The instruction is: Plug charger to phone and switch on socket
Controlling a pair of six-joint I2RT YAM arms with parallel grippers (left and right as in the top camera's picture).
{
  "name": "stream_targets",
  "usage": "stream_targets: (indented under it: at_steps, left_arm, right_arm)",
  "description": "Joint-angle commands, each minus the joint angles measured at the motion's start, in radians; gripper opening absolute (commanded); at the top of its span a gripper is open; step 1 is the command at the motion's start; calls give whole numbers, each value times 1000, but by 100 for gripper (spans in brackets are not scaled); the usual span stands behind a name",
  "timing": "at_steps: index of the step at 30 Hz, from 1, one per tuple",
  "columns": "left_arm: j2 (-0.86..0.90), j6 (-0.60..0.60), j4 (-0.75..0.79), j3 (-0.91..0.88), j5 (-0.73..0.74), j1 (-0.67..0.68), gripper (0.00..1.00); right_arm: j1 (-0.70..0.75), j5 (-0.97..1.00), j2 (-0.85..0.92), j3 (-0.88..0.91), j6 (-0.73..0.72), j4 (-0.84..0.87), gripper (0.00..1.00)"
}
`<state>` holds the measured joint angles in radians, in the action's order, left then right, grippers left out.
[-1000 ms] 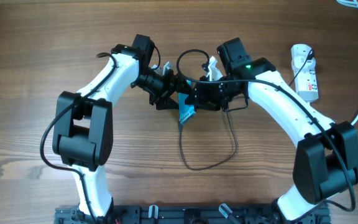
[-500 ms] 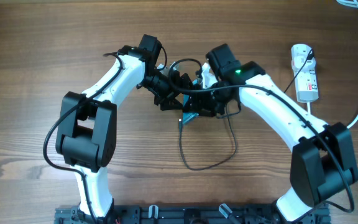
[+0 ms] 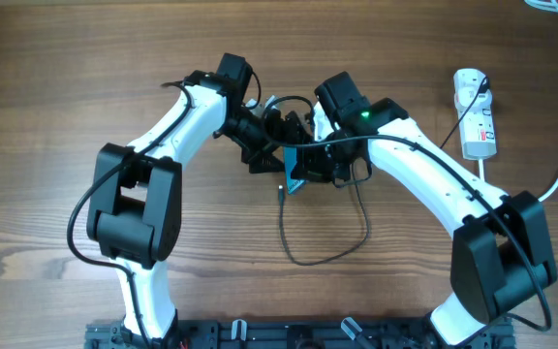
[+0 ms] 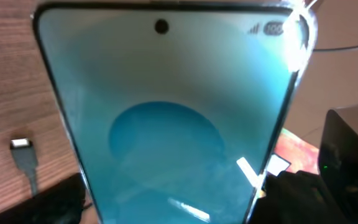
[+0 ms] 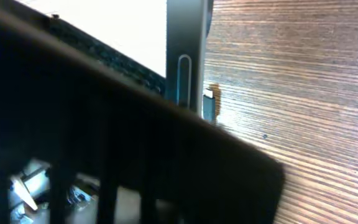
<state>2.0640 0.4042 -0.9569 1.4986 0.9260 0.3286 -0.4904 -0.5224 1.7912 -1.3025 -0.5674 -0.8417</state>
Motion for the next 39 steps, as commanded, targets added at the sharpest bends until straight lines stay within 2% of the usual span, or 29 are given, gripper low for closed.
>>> stream_targets:
  at_steps: [1, 11, 17, 21, 25, 31, 39]
  left_arm:
    - [-31, -7, 0, 16, 26, 7, 100]
    - [-31, -24, 0, 16, 64, -14, 98]
    - [-32, -258, 0, 16, 379, -75, 97]
    - [-32, -326, 0, 16, 479, -119, 96]
    - [-32, -438, 1, 16, 650, -154, 94]
    - [-54, -453, 7, 20, 651, -195, 89]
    - [-200, -453, 72, 20, 651, -225, 83]
  right_arm:
    - [-6, 1, -11, -14, 14, 15, 4]
    - [-5, -17, -11, -14, 15, 51, 4]
    - [19, -135, -11, -14, 19, 95, 4]
    - [40, -248, -11, -14, 19, 153, 4]
    - [52, -376, -11, -14, 18, 242, 4]
    - [52, -512, -11, -14, 12, 373, 4]
    - [52, -522, -11, -14, -11, 399, 4]
